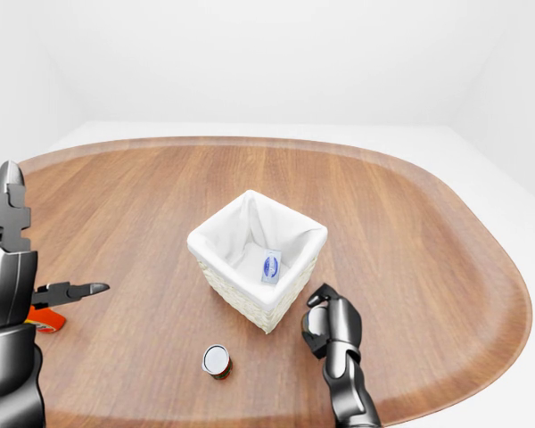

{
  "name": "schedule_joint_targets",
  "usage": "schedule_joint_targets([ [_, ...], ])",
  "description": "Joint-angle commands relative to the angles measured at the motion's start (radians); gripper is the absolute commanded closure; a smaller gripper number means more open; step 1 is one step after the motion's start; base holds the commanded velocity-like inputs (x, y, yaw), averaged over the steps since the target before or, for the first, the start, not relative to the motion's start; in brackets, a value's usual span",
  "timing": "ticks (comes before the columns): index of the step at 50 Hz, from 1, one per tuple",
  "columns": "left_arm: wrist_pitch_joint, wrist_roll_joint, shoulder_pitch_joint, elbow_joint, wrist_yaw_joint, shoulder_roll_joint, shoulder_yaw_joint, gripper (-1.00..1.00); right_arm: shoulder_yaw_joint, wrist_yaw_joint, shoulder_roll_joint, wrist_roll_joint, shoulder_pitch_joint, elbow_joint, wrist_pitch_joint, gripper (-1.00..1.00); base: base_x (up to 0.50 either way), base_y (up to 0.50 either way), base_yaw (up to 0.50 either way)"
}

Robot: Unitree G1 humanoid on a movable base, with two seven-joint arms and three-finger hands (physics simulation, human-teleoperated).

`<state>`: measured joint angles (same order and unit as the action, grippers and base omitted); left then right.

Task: Pick up the alphabet soup and the cream cheese box, and put them in the basket.

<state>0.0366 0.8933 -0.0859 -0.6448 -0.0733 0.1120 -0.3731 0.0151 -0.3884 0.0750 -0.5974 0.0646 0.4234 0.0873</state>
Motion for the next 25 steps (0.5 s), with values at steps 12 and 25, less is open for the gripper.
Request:
schedule_joint_targets([
  [12, 0.000, -0.013, 0.003, 0.016, 0.009, 0.004, -0.003, -1.00, 0.103, -0.108, 0.026, 0.161, -0.100, -0.041, -0.018, 1.00, 0.00, 0.00, 0.00],
  [25, -0.002, -0.008, 0.001, 0.000, 0.000, 0.002, -0.002, -1.00, 0.164, -0.135, 0.056, 0.254, -0.135, -0.031, -0.086, 1.00, 0.00, 0.00, 0.00],
])
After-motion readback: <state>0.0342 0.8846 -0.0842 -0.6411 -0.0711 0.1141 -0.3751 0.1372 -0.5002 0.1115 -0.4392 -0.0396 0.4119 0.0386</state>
